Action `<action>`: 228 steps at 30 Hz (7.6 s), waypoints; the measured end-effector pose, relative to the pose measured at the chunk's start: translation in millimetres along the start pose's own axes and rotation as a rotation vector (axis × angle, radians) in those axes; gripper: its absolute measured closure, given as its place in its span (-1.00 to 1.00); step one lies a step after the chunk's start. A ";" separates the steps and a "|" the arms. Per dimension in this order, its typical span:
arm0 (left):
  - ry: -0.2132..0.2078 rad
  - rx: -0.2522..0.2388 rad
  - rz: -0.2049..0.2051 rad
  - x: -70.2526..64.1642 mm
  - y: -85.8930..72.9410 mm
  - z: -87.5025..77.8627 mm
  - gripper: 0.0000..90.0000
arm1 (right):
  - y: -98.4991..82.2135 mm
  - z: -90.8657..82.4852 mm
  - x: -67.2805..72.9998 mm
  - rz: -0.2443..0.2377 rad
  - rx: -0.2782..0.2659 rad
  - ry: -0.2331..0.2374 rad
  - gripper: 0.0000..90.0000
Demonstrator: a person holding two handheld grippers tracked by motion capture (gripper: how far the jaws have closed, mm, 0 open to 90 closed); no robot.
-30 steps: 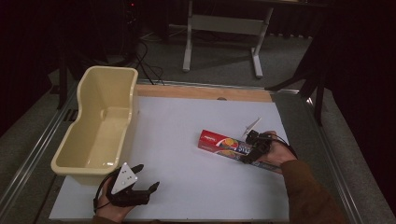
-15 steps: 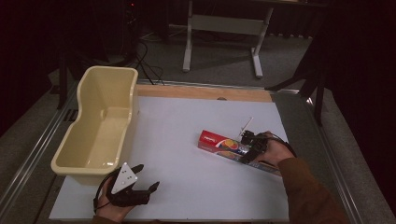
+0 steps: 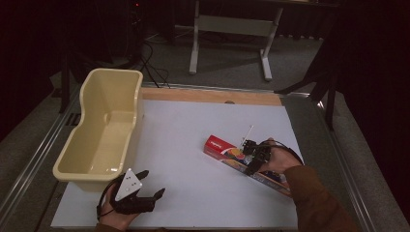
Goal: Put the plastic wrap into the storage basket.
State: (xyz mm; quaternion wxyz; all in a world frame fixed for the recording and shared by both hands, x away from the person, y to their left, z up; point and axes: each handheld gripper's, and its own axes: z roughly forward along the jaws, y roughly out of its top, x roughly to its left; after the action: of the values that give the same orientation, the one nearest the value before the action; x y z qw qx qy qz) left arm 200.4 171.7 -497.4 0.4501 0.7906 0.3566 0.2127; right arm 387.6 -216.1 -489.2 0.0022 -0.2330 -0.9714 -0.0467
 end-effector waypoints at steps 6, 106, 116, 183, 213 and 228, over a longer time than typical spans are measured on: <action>0.000 0.000 0.000 0.0 0.0 0.0 -0.52 | 3.0 -0.1 -0.2 0.028 0.026 -0.003 -0.17; -0.008 -0.006 0.016 -3.0 -0.6 -1.0 -0.55 | 196.7 -111.7 44.6 0.660 -0.684 0.696 -0.12; -0.004 -0.012 0.027 -3.8 -1.6 -3.8 -0.55 | 216.9 -108.0 46.1 0.724 -0.716 0.788 -0.13; -0.011 -0.027 0.001 -0.5 -5.1 -6.2 -0.55 | 316.1 -67.2 104.5 0.886 -0.736 0.871 -0.14; -0.005 -0.019 0.004 -1.7 -5.1 -5.3 -0.55 | 328.5 -56.5 117.5 0.955 -0.537 0.807 -0.23; 0.000 -0.011 0.001 -0.6 -5.5 -4.9 -0.55 | 313.7 -74.3 117.0 0.817 -0.485 0.797 -0.13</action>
State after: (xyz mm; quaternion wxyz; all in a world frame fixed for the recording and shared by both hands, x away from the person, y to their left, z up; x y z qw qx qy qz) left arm 194.7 175.9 -499.7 0.4543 0.7882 0.3551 0.2149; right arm 424.1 108.3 -384.1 0.3294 -0.5446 -0.6900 -0.3447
